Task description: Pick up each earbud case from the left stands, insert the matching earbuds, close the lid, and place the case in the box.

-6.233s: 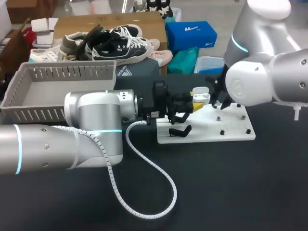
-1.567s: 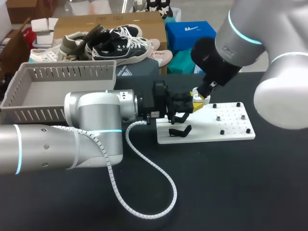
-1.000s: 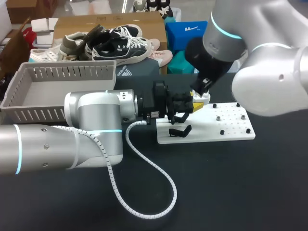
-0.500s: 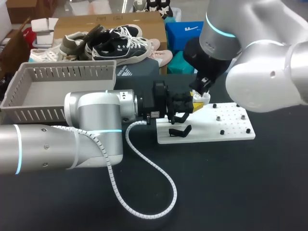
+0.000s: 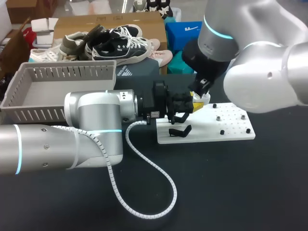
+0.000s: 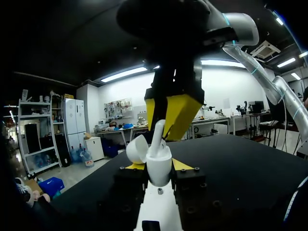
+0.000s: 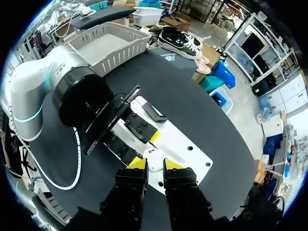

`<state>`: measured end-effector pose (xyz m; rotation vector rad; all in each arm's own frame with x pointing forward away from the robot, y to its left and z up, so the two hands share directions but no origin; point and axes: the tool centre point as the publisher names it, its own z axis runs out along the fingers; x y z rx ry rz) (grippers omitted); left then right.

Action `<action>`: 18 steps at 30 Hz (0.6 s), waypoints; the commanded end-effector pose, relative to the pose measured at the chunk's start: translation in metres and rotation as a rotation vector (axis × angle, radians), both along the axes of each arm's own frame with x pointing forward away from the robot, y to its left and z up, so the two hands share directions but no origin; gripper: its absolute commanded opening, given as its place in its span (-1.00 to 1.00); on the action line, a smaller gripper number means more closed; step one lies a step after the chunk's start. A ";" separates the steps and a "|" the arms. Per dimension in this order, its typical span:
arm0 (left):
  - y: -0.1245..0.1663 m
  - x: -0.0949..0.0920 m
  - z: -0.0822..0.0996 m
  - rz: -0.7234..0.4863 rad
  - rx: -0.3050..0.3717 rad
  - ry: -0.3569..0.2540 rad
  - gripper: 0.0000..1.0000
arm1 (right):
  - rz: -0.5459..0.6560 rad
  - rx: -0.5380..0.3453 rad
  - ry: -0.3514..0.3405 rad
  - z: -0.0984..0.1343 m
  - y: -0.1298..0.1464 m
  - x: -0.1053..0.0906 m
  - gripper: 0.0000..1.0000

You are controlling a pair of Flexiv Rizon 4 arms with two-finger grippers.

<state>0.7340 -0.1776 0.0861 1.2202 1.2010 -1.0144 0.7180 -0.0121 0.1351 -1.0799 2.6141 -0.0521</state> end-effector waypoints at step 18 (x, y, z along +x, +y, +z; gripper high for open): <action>0.000 -0.001 0.000 0.003 -0.001 -0.002 -1.00 | -0.003 -0.014 0.008 -0.007 0.004 0.002 -1.00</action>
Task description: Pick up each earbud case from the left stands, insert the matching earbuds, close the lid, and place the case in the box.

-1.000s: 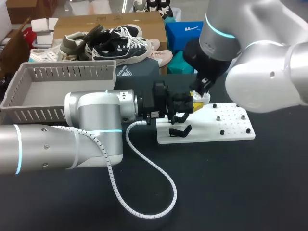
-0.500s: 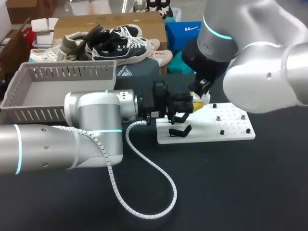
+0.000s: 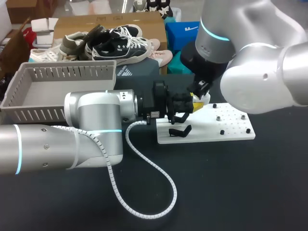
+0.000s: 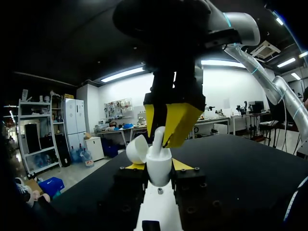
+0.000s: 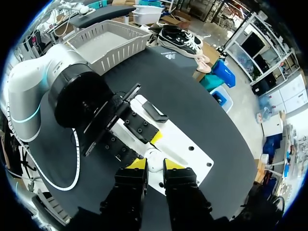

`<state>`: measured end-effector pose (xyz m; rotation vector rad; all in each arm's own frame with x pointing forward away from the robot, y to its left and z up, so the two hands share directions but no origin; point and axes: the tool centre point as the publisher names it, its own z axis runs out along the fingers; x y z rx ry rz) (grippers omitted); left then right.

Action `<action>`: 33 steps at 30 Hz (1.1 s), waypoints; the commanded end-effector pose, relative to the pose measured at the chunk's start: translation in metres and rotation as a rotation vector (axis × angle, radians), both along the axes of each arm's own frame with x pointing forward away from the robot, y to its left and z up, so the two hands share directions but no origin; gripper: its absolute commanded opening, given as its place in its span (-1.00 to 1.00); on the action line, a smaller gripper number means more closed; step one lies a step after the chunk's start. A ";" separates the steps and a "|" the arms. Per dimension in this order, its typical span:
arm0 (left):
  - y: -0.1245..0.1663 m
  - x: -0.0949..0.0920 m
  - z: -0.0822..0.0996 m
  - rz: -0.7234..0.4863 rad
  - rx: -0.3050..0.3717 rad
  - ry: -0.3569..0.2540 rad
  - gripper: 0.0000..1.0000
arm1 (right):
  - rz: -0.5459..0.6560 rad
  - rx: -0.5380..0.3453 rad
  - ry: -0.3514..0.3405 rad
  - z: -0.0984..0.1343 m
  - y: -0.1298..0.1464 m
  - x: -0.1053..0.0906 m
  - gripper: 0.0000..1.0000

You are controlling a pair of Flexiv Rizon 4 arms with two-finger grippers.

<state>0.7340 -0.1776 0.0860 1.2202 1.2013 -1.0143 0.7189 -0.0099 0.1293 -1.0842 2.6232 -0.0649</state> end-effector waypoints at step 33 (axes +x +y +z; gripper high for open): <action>0.000 -0.001 0.000 0.003 -0.001 -0.002 -1.00 | 0.007 -0.015 0.004 -0.004 0.003 0.001 -0.69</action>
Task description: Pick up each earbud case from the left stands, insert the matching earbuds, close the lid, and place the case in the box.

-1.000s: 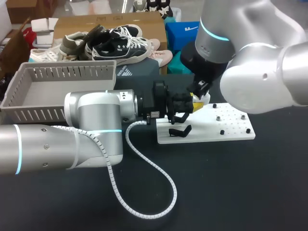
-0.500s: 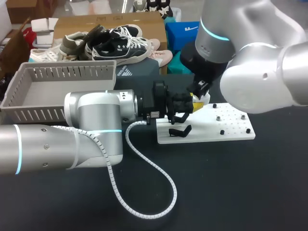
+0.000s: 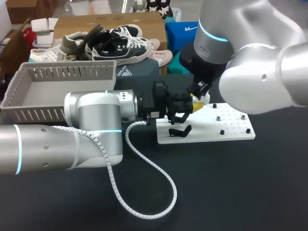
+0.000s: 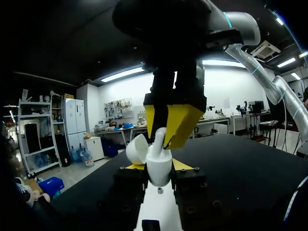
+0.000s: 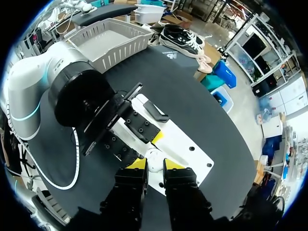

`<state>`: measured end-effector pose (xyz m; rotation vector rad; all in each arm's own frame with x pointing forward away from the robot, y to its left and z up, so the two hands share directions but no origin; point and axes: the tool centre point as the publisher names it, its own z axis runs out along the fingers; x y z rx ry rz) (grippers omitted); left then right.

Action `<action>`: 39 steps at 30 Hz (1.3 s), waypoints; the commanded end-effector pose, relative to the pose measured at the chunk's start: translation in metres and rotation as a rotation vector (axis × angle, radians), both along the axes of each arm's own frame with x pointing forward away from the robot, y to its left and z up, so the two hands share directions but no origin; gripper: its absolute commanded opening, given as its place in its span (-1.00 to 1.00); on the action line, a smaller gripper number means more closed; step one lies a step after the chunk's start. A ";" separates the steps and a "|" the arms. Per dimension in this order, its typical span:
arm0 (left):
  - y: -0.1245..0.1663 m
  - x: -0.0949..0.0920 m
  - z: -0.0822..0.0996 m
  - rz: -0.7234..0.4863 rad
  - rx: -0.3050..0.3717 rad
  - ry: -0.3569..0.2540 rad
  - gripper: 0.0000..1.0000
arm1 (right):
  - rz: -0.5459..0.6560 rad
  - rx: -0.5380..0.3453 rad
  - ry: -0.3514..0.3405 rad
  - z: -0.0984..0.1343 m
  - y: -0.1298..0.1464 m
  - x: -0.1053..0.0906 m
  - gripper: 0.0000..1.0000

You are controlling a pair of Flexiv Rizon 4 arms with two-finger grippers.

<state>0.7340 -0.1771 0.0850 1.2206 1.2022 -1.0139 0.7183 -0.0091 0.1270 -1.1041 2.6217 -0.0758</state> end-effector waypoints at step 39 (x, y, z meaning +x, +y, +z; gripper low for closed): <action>-0.001 -0.001 0.001 0.003 -0.002 -0.002 -1.00 | -0.139 0.139 -0.089 0.038 0.000 0.019 -0.44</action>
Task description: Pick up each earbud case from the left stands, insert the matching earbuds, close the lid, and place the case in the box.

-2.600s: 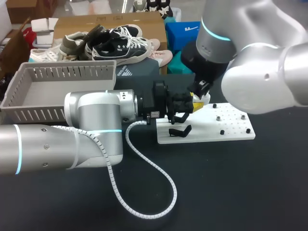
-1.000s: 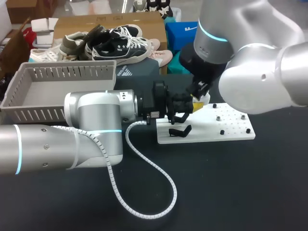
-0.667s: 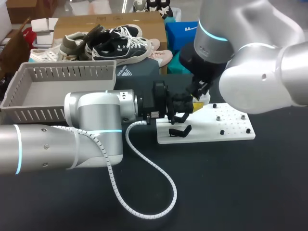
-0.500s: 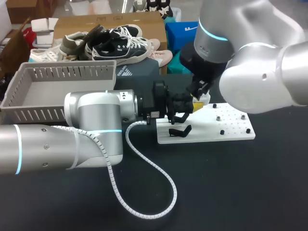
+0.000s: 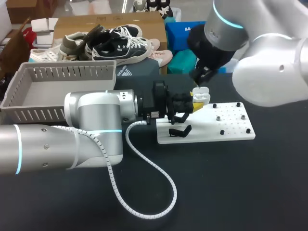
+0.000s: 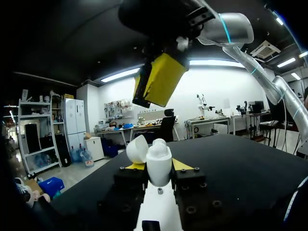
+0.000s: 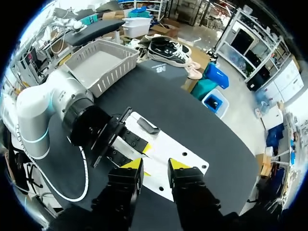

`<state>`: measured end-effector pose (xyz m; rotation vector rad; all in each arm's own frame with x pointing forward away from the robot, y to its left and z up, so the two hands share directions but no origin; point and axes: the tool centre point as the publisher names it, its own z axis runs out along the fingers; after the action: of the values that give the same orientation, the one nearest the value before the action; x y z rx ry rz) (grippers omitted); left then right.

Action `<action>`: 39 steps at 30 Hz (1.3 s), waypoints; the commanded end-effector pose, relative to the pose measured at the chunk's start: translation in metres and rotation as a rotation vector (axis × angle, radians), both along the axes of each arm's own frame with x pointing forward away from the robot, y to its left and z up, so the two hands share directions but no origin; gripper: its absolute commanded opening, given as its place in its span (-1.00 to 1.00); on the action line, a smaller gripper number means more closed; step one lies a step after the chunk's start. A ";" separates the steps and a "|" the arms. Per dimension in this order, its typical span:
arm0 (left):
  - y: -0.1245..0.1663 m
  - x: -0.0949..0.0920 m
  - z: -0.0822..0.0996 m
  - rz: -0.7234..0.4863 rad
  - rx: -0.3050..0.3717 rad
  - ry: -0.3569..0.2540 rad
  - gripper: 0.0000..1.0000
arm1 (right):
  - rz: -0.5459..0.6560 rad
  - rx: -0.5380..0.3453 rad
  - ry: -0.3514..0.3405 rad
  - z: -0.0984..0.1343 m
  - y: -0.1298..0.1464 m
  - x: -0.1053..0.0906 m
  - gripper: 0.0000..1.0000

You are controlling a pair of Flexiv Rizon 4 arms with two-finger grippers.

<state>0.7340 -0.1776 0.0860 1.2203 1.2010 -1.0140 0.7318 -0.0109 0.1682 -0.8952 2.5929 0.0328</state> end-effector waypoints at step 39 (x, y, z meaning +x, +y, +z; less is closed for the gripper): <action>0.000 -0.001 0.000 0.003 -0.001 -0.002 -1.00 | -0.162 -0.007 0.068 -0.049 -0.021 0.044 -0.44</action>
<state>0.7340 -0.1776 0.0860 1.2203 1.2010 -1.0140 0.7835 -0.0279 0.1186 -0.7027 2.7374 0.0070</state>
